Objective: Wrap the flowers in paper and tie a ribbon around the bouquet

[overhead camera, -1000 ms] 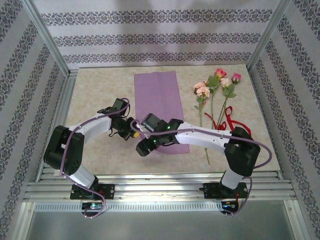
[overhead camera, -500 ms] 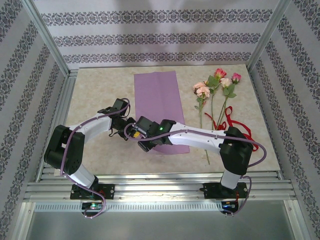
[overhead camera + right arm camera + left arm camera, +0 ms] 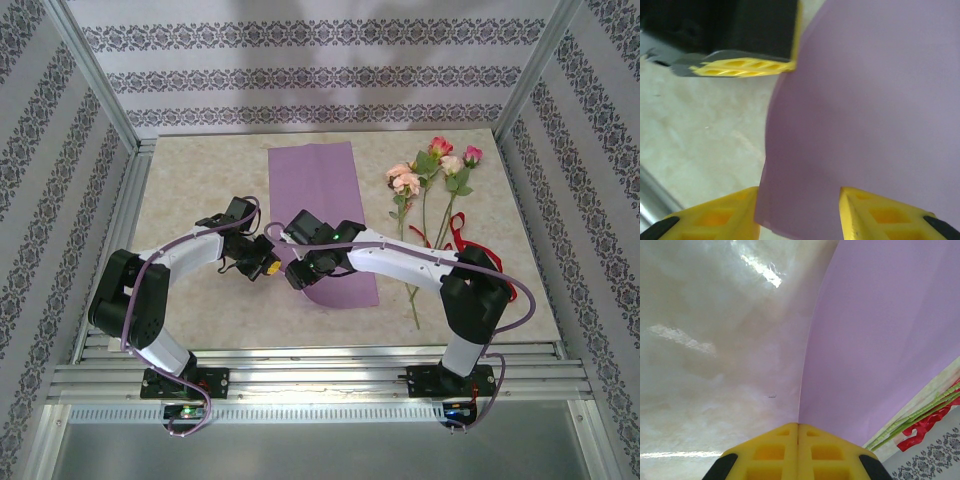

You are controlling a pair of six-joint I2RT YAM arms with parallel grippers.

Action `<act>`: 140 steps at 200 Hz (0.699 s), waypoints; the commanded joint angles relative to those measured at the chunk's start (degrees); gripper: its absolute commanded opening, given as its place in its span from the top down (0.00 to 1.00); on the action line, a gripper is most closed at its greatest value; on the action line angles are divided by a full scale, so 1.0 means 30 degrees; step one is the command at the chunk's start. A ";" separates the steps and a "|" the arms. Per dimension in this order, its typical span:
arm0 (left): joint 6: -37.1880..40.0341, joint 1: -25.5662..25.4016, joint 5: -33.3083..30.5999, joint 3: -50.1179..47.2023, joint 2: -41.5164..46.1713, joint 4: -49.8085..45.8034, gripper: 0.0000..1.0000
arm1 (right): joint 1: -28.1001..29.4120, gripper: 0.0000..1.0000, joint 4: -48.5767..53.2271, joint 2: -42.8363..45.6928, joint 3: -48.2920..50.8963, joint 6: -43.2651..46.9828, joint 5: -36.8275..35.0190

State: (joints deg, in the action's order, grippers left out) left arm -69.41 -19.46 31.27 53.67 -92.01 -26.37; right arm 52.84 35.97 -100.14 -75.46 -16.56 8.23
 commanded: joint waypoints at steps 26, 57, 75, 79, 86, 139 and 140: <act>0.0291 -0.0194 0.0003 0.0491 -0.0171 -0.0336 1.00 | -0.0466 0.54 -0.0387 0.0127 0.0046 -0.0662 0.2587; 0.0341 -0.0194 -0.0021 0.0534 -0.0181 -0.0318 1.00 | -0.0620 0.55 -0.0271 0.0112 0.0046 -0.0611 0.2676; 0.0313 -0.0192 0.0008 0.0551 -0.0182 -0.0321 1.00 | -0.0709 0.55 -0.0263 0.0102 0.0063 -0.0604 0.2720; 0.0326 -0.0195 0.0008 0.0539 -0.0173 -0.0336 1.00 | -0.0716 0.55 -0.0203 0.0076 0.0047 -0.0626 0.2727; 0.0341 -0.0192 0.0006 0.0567 -0.0182 -0.0325 1.00 | -0.0709 0.55 -0.0189 0.0041 0.0017 -0.0606 0.2747; 0.0328 -0.0197 0.0008 0.0567 -0.0241 -0.0321 1.00 | -0.0753 0.55 -0.0270 0.0039 -0.0091 -0.0644 0.2955; 0.0335 -0.0195 0.0008 0.0582 -0.0240 -0.0321 1.00 | -0.0745 0.55 -0.0270 0.0039 -0.0095 -0.0653 0.2948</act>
State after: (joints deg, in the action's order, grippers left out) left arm -69.41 -19.46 31.27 53.93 -92.07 -26.37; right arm 50.98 35.35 -100.14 -75.46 -17.87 15.97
